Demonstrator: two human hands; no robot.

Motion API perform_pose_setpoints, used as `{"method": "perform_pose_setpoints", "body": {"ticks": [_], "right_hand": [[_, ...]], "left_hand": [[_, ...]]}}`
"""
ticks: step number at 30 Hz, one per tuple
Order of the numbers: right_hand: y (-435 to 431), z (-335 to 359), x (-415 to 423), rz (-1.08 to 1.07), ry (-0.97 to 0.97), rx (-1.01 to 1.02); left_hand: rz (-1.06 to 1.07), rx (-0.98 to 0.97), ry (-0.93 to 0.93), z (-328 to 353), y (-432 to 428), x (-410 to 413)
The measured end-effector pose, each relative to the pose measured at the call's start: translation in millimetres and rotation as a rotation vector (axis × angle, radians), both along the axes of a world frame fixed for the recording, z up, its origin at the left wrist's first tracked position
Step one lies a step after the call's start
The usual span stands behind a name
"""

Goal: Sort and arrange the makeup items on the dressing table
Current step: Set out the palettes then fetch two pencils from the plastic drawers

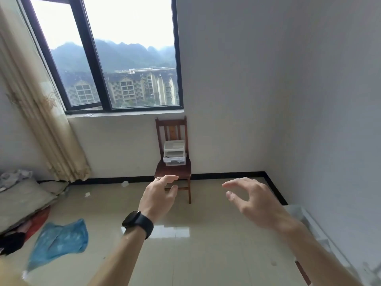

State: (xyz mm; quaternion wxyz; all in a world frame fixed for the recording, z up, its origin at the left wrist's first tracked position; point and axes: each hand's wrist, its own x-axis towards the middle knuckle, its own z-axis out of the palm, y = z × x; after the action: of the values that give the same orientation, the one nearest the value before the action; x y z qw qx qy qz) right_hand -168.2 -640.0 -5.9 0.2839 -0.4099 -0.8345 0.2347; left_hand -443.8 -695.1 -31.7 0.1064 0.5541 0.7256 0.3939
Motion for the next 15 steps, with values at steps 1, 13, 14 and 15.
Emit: {"method": "perform_pose_setpoints", "body": {"ticks": [1,13,14,15], "right_hand": [[21.7,-0.6,-11.2,0.011,0.005,-0.002],[304.4,-8.7,-151.3,0.142,0.027,-0.02],[325.3,-8.4,-163.7,0.155,0.018,-0.025],[344.9,-9.0,-175.8,0.167,0.007,-0.032]], "left_hand": [[0.007,-0.004,0.014,-3.1,19.4,-11.3],[0.1,-0.034,0.077,-0.6,269.2,-149.8],[0.111,-0.041,0.075,0.6,287.0,-161.5],[0.122,-0.048,0.074,0.7,303.2,-173.1]]}}
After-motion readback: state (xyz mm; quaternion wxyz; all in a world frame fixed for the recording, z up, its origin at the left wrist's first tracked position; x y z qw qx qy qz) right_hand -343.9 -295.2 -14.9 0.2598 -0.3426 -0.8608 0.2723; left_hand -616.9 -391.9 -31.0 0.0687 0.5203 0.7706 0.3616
